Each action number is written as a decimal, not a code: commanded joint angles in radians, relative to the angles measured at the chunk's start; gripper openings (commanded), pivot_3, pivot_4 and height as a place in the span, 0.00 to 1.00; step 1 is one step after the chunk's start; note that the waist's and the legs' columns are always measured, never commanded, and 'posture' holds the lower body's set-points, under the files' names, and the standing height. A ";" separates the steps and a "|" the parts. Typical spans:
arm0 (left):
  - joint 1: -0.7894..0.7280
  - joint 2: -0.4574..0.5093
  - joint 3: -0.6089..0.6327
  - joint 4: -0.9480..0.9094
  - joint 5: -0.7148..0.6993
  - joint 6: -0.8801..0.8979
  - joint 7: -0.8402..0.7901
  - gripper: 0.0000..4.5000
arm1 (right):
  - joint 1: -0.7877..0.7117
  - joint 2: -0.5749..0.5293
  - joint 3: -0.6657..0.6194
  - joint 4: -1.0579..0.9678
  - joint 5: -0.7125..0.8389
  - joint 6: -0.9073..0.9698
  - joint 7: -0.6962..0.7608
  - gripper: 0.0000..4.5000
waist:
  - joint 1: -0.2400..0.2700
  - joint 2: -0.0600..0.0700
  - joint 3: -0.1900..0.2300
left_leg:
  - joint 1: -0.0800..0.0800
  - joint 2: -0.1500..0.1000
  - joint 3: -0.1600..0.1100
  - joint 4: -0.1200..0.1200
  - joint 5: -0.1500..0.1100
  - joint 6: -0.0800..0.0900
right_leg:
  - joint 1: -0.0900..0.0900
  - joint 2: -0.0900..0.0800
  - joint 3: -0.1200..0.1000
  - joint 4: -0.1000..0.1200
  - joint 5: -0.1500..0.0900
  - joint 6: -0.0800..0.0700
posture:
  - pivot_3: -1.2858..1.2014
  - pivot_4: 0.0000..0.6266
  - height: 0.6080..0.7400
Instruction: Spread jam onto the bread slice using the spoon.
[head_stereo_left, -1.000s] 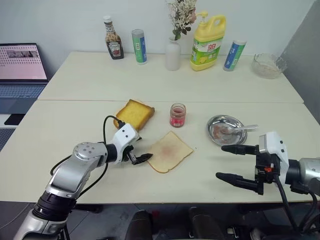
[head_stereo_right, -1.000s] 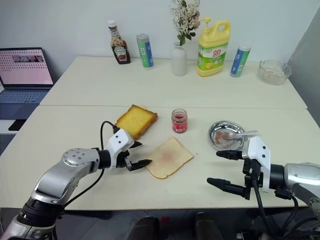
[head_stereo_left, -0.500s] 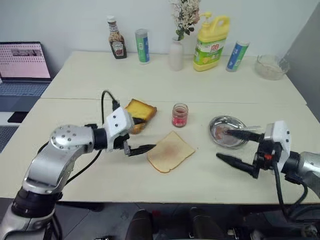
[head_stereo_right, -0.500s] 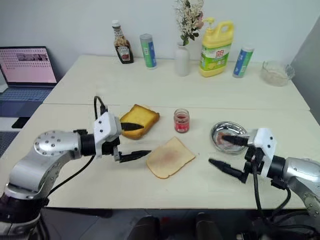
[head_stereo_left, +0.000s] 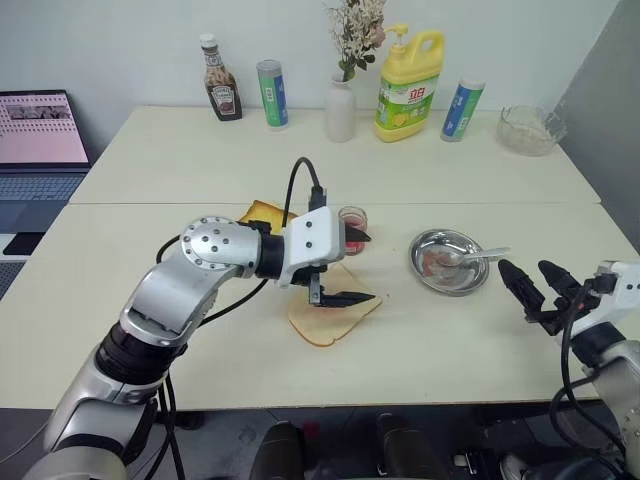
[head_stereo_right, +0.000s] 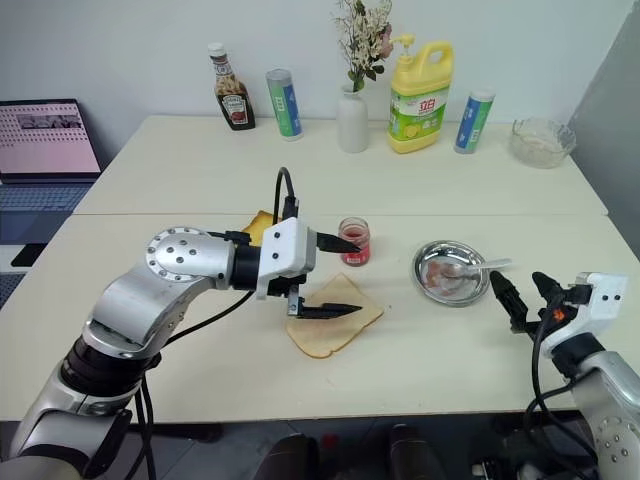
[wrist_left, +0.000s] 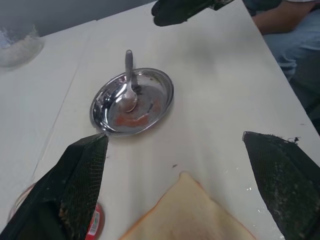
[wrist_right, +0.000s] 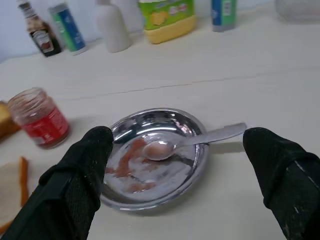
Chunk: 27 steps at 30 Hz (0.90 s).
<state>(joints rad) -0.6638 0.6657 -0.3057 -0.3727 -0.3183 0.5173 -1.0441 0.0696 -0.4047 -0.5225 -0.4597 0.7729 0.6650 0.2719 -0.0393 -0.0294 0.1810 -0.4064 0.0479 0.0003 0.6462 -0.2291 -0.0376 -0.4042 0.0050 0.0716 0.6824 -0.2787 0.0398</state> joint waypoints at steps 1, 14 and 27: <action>-0.019 -0.023 -0.020 0.003 0.029 -0.035 -0.003 1.00 | -0.091 0.036 -0.026 0.127 0.031 -0.019 -0.048 1.00 | 0.001 0.001 0.000 | 0.000 0.000 0.000 0.000 0.000 0.000 | 0.000 0.000 0.000 0.000 0.000 0.000 | 0.52 0.24 1.00; -0.010 -0.072 -0.047 -0.018 0.063 -0.028 0.011 1.00 | -0.320 0.059 -0.065 0.547 0.072 -0.049 -0.005 1.00 | 0.005 0.002 -0.001 | -0.001 0.000 0.001 0.000 0.000 0.000 | 0.000 0.000 0.000 -0.001 0.002 -0.003 | 0.52 0.24 1.00; -0.002 -0.069 -0.043 -0.011 0.074 -0.034 0.003 1.00 | -0.421 0.069 -0.104 0.676 0.146 -0.042 0.011 1.00 | 0.006 0.002 -0.001 | -0.001 0.000 0.000 -0.001 0.000 0.000 | 0.000 0.000 0.000 -0.001 0.002 -0.004 | 0.52 0.24 1.00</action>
<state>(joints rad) -0.6602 0.5932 -0.3543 -0.3617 -0.2503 0.4963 -1.0389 -0.3313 -0.3344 -0.6045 0.2249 0.8877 0.6238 0.2662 -0.0331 -0.0271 0.1802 -0.4074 0.0477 0.0007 0.6455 -0.2291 -0.0375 -0.4046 0.0047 0.0716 0.6815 -0.2765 0.0360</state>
